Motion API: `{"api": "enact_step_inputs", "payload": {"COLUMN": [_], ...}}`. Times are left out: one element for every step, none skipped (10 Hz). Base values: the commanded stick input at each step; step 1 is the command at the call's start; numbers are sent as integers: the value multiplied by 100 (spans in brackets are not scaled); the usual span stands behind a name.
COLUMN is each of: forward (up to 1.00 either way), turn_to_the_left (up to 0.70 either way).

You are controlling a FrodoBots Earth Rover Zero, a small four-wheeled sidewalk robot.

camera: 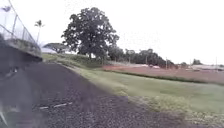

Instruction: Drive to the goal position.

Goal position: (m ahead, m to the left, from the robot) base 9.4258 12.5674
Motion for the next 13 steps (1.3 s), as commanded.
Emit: {"api": "enact_step_inputs", "payload": {"forward": [70, 70, 70, 70, 70, 70, 70, 70, 70, 70, 70, 70, 70], "turn_to_the_left": [35, 35, 35, 35, 35, 35, 35, 35, 35, 35, 35, 35, 35]}}
